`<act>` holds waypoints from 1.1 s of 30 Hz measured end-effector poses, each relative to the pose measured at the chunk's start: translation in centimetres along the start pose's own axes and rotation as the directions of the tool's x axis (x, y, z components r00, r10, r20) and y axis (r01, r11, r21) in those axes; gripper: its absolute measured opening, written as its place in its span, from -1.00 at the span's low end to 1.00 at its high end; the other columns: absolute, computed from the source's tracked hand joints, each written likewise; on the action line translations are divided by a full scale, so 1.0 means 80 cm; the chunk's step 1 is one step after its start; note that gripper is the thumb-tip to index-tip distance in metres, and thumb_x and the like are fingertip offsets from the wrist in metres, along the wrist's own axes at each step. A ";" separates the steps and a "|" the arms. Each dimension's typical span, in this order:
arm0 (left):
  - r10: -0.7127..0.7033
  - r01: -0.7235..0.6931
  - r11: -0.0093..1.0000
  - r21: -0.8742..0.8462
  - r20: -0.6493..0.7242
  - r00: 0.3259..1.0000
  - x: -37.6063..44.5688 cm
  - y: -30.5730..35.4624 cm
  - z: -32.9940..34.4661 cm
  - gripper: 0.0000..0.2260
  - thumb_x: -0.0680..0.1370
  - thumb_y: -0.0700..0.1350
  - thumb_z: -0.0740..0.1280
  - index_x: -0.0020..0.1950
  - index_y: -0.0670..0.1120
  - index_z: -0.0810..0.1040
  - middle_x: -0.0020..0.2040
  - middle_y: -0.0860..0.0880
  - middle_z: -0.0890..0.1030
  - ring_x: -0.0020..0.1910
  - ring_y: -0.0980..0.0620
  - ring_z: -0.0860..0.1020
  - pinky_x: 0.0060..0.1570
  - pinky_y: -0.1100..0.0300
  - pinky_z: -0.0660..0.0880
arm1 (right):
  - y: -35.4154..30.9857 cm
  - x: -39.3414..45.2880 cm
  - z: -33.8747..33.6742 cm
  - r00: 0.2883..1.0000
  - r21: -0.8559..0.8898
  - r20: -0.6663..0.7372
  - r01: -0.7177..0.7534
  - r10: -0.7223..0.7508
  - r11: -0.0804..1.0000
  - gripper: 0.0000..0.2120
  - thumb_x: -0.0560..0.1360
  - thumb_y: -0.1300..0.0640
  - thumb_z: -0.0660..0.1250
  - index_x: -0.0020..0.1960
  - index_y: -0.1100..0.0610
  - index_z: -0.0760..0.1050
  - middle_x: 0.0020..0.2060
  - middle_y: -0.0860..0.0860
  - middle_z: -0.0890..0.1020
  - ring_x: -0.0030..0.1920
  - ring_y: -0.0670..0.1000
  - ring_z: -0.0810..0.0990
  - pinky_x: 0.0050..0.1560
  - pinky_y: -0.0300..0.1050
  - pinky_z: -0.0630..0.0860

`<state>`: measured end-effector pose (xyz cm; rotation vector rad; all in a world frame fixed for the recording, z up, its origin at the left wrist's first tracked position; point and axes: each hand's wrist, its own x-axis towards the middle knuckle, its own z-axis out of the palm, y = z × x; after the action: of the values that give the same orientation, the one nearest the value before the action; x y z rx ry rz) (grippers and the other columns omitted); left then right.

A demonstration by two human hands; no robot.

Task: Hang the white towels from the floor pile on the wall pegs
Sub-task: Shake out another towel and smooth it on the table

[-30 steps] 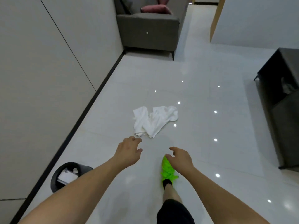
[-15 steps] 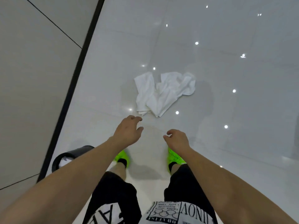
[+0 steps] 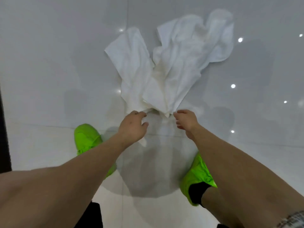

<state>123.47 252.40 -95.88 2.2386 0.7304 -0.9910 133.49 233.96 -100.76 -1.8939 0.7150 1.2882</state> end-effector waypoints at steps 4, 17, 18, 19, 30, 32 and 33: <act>0.051 -0.053 0.997 0.053 0.027 0.998 0.061 -0.017 0.026 -0.63 0.59 0.02 0.25 0.38 -0.03 0.45 0.30 -0.11 0.46 0.21 -0.11 0.49 0.12 0.16 0.35 | 0.008 0.060 0.043 0.989 0.299 0.061 -0.149 0.137 0.943 -0.77 0.56 0.19 0.32 0.19 0.22 0.53 -0.10 0.11 0.61 -0.17 0.07 0.50 -0.16 -0.07 0.50; 0.129 -0.133 0.987 0.090 0.055 0.990 0.015 -0.023 0.010 -0.66 0.57 0.03 0.30 0.32 -0.02 0.49 0.26 -0.07 0.48 0.20 -0.08 0.48 0.16 0.14 0.36 | 0.002 0.026 0.071 0.984 0.515 0.005 -0.153 0.176 0.843 -0.78 0.50 0.23 0.42 0.13 0.22 0.51 -0.12 0.16 0.59 -0.21 0.07 0.55 -0.05 0.02 0.65; 0.137 -0.141 0.985 0.097 0.050 0.989 0.018 -0.022 0.007 -0.66 0.56 0.03 0.30 0.31 -0.02 0.50 0.26 -0.08 0.48 0.19 -0.09 0.49 0.17 0.13 0.37 | 0.002 0.026 0.074 0.983 0.511 -0.008 -0.152 0.181 0.846 -0.78 0.49 0.28 0.42 0.11 0.23 0.51 -0.10 0.18 0.59 -0.23 0.08 0.56 -0.06 0.04 0.65; 0.140 -0.144 0.984 0.103 0.042 0.989 0.023 -0.022 0.005 -0.66 0.56 0.03 0.30 0.31 -0.03 0.51 0.25 -0.09 0.49 0.19 -0.10 0.50 0.17 0.11 0.37 | 0.002 0.027 0.078 0.981 0.504 -0.014 -0.161 0.195 0.848 -0.80 0.47 0.31 0.42 0.07 0.24 0.53 -0.10 0.19 0.59 -0.26 0.08 0.55 -0.10 0.05 0.66; 0.111 -0.116 0.984 0.135 0.046 0.993 0.031 -0.038 0.001 -0.69 0.57 0.02 0.27 0.29 -0.02 0.52 0.24 -0.09 0.49 0.22 -0.08 0.48 0.14 0.17 0.32 | 0.024 0.038 0.101 0.956 0.221 -0.273 -0.041 0.103 0.974 -0.96 0.47 0.12 0.35 -0.12 0.09 0.54 -0.16 0.05 0.62 -0.15 0.08 0.61 -0.18 -0.12 0.55; 0.120 -0.129 0.979 0.158 0.062 0.991 0.031 -0.036 -0.001 -0.68 0.57 0.02 0.27 0.30 -0.02 0.52 0.25 -0.08 0.49 0.22 -0.08 0.47 0.16 0.15 0.33 | 0.022 0.037 0.103 0.960 0.143 -0.277 0.001 0.039 0.990 -0.80 0.45 0.04 0.42 0.01 0.09 0.50 -0.09 0.01 0.58 -0.08 0.05 0.56 -0.03 -0.08 0.54; 0.126 -0.134 0.977 0.164 0.062 0.990 0.033 -0.035 -0.001 -0.69 0.57 0.02 0.27 0.30 -0.01 0.52 0.25 -0.08 0.49 0.21 -0.08 0.48 0.14 0.15 0.34 | 0.020 0.037 0.104 0.958 0.118 -0.285 0.015 0.019 0.993 -0.78 0.45 0.03 0.42 0.03 0.10 0.49 -0.07 0.00 0.58 -0.07 0.05 0.55 -0.01 -0.06 0.53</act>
<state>123.13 255.01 -98.73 2.3611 0.4862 -1.0763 128.82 239.61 -105.94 -2.0013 0.9201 0.9579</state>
